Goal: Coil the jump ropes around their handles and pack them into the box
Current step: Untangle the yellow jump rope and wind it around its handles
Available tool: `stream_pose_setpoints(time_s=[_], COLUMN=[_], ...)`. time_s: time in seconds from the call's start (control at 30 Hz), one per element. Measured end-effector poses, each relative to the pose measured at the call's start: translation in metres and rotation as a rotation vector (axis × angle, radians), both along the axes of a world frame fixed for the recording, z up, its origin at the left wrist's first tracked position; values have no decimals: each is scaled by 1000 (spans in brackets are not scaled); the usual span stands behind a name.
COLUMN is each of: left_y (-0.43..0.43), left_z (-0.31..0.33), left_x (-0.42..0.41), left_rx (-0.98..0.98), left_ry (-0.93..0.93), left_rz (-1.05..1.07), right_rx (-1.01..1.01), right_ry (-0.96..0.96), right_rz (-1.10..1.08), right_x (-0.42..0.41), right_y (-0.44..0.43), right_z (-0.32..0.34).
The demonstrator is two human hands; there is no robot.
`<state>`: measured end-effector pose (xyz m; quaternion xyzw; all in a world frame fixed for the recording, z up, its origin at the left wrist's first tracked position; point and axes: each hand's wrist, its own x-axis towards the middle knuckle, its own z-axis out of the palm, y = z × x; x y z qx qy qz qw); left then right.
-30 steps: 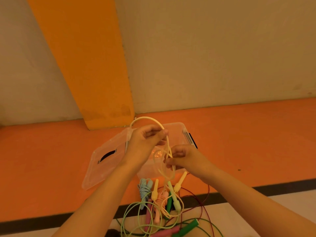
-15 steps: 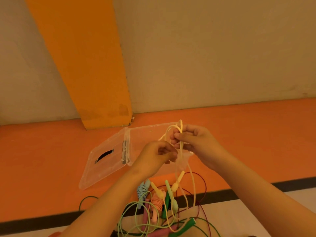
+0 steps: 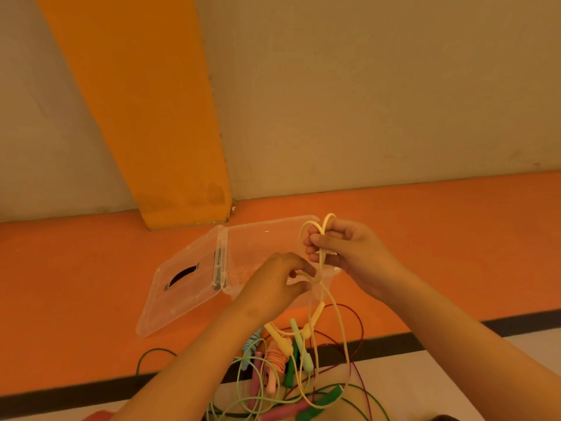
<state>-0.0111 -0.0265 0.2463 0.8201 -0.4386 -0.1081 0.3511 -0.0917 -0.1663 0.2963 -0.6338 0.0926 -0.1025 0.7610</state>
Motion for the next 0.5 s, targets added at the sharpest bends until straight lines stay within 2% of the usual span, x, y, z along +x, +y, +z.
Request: stream_pose_setpoints(time_s=[0.17, 0.27, 0.33, 0.43, 0.5], left_y=[2, 2, 1, 2, 4], left_z=[2, 4, 10, 25, 33], left_x=[1, 0, -2, -5, -3], left_rx=[-28, -79, -177, -361, -447], left_ry=[-59, -5, 68, 167, 192], left_rz=[68, 48, 57, 96, 160], right_rx=[-18, -27, -116, -376, -453], right_ry=[15, 24, 50, 117, 178], right_rz=[-15, -29, -43, -34, -6], right_x=[-2, -3, -2, -2, -3], right_y=[-4, -7, -10, -12, -12], right_z=[-3, -5, -10, -23, -33])
